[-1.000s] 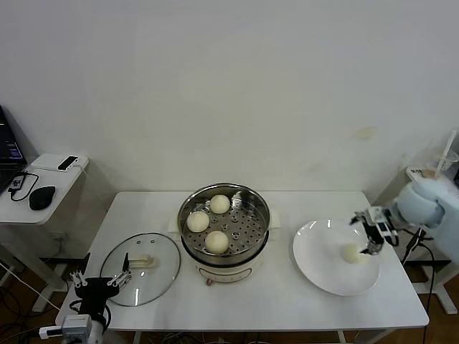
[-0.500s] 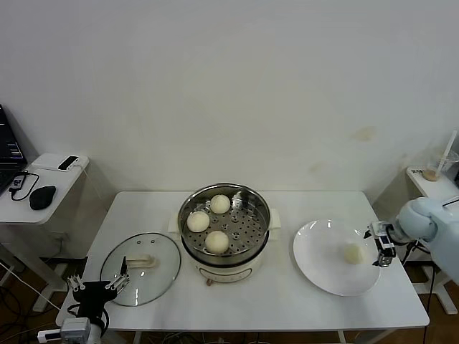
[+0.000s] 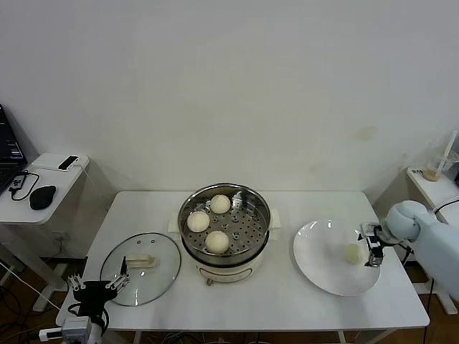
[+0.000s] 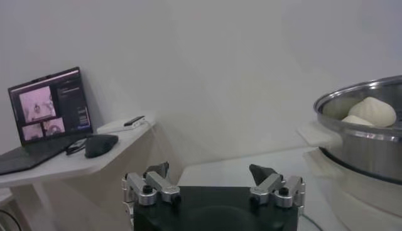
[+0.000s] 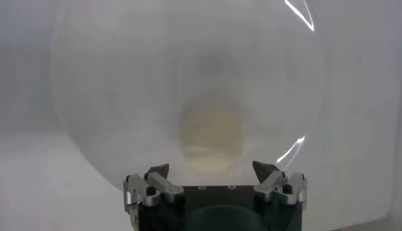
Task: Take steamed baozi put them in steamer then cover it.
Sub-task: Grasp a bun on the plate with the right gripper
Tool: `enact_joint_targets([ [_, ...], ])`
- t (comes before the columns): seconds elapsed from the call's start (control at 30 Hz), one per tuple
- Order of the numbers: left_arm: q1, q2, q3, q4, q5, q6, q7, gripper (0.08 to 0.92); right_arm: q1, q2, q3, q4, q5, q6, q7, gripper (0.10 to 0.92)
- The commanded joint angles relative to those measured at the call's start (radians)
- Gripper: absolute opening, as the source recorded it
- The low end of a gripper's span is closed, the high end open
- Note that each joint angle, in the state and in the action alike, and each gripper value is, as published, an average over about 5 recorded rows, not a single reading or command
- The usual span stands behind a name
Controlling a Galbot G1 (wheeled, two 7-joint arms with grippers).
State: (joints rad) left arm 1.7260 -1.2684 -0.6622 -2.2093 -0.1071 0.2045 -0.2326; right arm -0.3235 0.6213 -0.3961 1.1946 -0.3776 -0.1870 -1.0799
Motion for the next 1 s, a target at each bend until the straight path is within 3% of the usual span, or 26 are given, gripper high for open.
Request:
enact_joint_targets([
  [0.03,-0.002,-0.001,0.002,0.003,0.002,0.001,0.000,0.823,0.006,0.056,0.004,-0.058,-0.017,0.000,0.004,0.822],
  [0.43,0.004,-0.005,0.002,-0.005,0.001,0.003,0.002,0.823,0.006,0.063,-0.002,-0.053,-0.024,-0.016,-0.011,0.761],
  [0.77,0.007,-0.006,0.002,-0.009,0.001,0.002,0.002,0.823,0.008,0.061,-0.001,-0.052,-0.029,-0.016,-0.024,0.620],
  [1.0,0.010,-0.008,0.003,-0.018,0.001,0.003,0.001,0.823,0.022,0.043,-0.002,-0.043,-0.022,-0.010,-0.042,0.578],
])
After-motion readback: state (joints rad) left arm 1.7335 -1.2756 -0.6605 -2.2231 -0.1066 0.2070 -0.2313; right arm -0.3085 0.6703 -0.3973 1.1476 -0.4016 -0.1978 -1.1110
